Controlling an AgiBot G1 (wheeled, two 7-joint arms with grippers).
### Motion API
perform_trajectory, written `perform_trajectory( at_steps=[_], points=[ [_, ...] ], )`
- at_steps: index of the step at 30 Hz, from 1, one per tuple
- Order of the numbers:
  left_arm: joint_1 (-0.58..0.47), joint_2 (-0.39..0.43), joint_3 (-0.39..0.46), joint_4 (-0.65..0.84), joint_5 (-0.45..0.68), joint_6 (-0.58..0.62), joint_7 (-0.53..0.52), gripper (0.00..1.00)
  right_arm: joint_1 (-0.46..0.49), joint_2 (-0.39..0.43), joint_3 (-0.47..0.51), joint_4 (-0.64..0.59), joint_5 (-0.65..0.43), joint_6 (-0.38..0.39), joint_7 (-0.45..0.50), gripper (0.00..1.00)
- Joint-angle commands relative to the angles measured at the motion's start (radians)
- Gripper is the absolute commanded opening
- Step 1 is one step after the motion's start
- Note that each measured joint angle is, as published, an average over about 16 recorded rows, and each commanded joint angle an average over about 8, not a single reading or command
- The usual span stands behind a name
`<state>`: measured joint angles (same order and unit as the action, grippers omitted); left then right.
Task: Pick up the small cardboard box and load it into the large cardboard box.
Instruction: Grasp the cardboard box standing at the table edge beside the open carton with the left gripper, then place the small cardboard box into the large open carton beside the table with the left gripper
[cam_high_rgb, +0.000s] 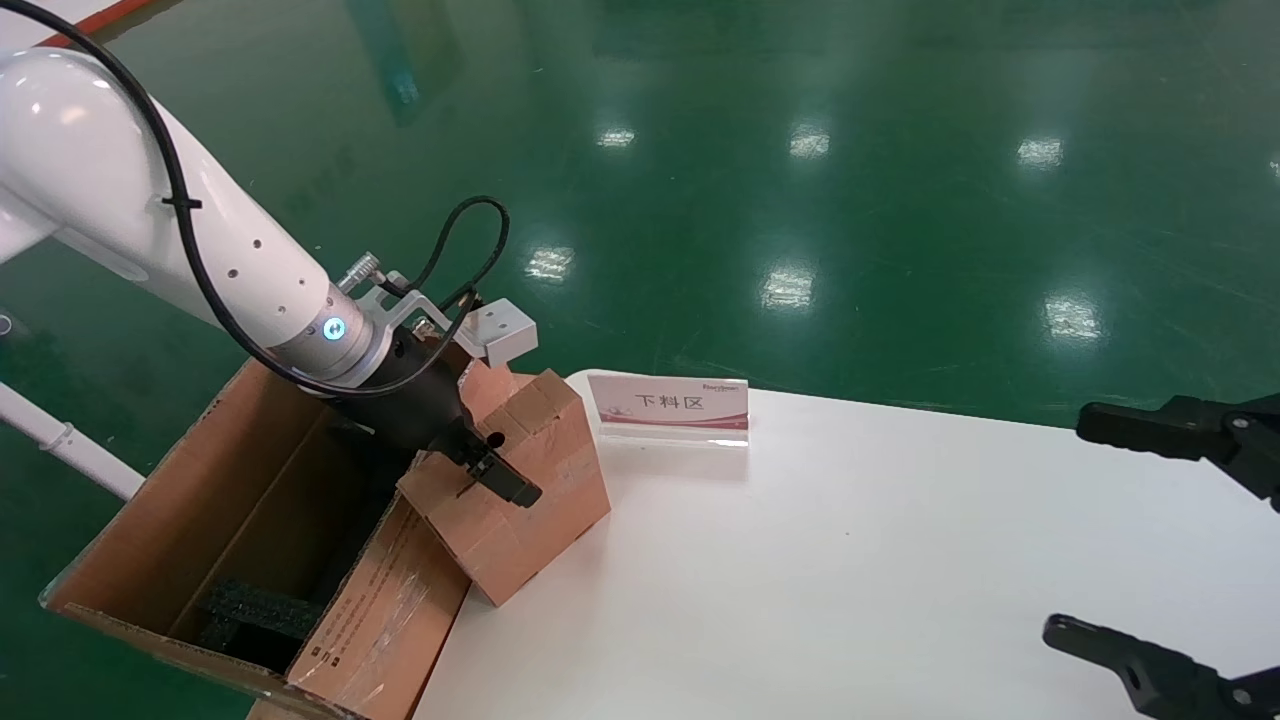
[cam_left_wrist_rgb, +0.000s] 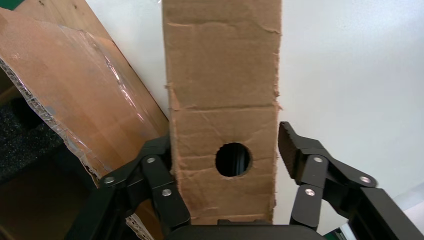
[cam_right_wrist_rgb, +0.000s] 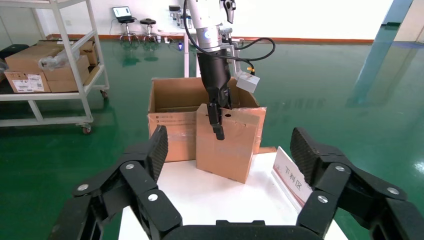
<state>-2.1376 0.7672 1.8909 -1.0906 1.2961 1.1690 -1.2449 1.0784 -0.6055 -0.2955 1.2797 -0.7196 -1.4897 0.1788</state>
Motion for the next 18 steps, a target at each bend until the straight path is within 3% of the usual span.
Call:
perform_trajectory(
  at_steps=[1, 8, 9, 16, 17, 18],
  points=[
    [0.0, 0.0, 0.0, 0.0, 0.0, 0.0, 0.0, 0.0, 0.0, 0.0, 0.0, 0.0, 0.0, 0.0, 0.0, 0.0],
    [0.0, 0.0, 0.0, 0.001, 0.0, 0.0, 0.0, 0.0, 0.0, 0.0, 0.0, 0.0, 0.0, 0.0, 0.0, 0.0],
    [0.0, 0.001, 0.0, 0.001, 0.0, 0.0, 0.0, 0.0, 0.0, 0.0, 0.0, 0.0, 0.0, 0.0, 0.0, 0.04],
    [0.001, 0.001, 0.0, 0.001, -0.001, 0.001, 0.0, 0.0, 0.0, 0.0, 0.0, 0.0, 0.0, 0.0, 0.0, 0.91],
    [0.001, 0.001, 0.0, 0.001, -0.001, 0.001, 0.0, 0.0, 0.0, 0.0, 0.0, 0.0, 0.0, 0.0, 0.0, 1.0],
    [0.001, 0.001, 0.0, 0.001, -0.001, 0.002, 0.0, 0.0, 0.0, 0.0, 0.0, 0.0, 0.0, 0.0, 0.0, 1.0]
  ],
)
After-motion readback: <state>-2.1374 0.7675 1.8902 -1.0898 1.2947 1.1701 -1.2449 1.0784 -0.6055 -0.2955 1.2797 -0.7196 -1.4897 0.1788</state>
